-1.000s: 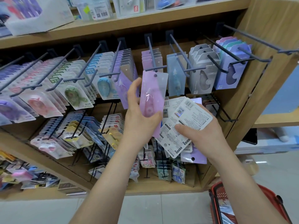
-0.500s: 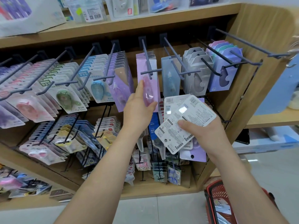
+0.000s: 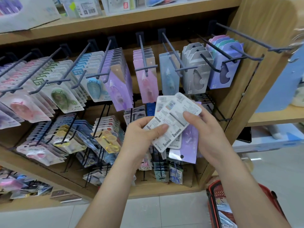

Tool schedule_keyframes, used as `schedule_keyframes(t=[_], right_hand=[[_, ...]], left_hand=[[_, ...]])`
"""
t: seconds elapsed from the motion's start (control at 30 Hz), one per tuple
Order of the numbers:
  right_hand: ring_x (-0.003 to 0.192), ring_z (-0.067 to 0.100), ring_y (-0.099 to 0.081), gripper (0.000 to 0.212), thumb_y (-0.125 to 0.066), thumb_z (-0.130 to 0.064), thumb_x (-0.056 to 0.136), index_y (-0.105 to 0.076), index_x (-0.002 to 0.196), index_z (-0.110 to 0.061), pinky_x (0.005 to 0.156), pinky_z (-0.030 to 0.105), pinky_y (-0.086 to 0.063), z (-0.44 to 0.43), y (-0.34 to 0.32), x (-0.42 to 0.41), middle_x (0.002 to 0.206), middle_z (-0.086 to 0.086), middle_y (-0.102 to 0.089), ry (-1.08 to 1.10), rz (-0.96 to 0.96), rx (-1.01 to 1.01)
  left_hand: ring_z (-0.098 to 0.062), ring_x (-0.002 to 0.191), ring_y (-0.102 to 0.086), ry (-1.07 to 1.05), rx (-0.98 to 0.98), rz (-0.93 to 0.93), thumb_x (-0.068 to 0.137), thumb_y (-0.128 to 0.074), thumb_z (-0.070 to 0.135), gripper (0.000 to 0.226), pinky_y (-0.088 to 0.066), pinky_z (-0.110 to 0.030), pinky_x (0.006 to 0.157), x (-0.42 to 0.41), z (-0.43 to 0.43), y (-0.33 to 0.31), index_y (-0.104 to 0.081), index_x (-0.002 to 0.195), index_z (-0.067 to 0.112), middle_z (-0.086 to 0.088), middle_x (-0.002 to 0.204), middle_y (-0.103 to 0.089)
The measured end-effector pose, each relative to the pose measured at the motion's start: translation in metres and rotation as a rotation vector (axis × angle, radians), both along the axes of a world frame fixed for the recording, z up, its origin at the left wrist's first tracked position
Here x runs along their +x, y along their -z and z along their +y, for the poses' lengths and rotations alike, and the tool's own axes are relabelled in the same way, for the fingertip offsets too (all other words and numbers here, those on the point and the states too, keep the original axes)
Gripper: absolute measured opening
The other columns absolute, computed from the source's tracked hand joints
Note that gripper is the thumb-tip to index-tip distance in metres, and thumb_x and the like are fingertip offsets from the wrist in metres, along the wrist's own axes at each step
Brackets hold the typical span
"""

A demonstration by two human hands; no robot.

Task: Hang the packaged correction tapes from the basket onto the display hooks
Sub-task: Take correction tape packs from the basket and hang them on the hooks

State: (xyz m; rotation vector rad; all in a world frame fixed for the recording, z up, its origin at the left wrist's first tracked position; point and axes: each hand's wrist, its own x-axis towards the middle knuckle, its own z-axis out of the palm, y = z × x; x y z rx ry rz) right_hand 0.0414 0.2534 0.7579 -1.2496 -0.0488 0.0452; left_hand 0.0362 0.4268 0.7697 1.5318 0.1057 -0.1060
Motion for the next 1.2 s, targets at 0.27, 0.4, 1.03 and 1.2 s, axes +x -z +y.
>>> schedule_keyframes(t=[0.27,0.4,1.03,1.2], right_hand=[[0.124,0.000,-0.055,0.058,-0.057,0.005,0.092,-0.056,0.137,-0.032,0.106,0.032,-0.046,-0.010,0.007,-0.003,0.135,-0.014,-0.060,0.053,-0.099,-0.188],[0.117,-0.012,-0.053,0.062,-0.060,0.005,0.091,-0.058,0.131,-0.043,0.091,0.015,-0.048,-0.021,0.004,-0.004,0.135,-0.022,-0.056,0.296,-0.158,-0.276],[0.092,0.000,-0.053,0.019,-0.082,-0.023,0.078,-0.069,0.082,-0.036,0.076,0.023,-0.044,-0.005,0.021,0.001,0.092,-0.012,-0.052,0.169,-0.163,-0.562],[0.088,0.009,-0.052,0.015,-0.083,-0.024,0.075,-0.069,0.071,-0.031,0.070,0.027,-0.042,-0.011,0.026,0.001,0.089,-0.001,-0.048,0.125,-0.185,-0.558]], left_hand=[[-0.023,0.084,-0.075,-0.226,-0.057,-0.072,0.080,-0.075,0.003,0.017,-0.059,-0.034,0.068,-0.002,-0.003,0.002,-0.076,0.094,0.013,-0.006,0.092,-0.078],[-0.017,0.075,-0.074,-0.328,0.001,-0.088,0.079,-0.078,0.004,0.019,-0.056,-0.023,0.058,-0.003,0.007,-0.002,-0.074,0.094,0.015,-0.001,0.086,-0.078],[-0.023,0.066,-0.065,-0.011,1.274,-1.147,0.091,-0.066,0.015,0.015,-0.055,-0.036,0.060,-0.027,0.029,0.002,-0.076,0.085,0.006,-0.007,0.081,-0.068],[-0.011,0.077,-0.063,-0.193,1.151,-1.064,0.090,-0.072,0.020,0.014,-0.053,-0.024,0.071,-0.027,0.042,0.000,-0.078,0.088,0.007,-0.005,0.085,-0.072]])
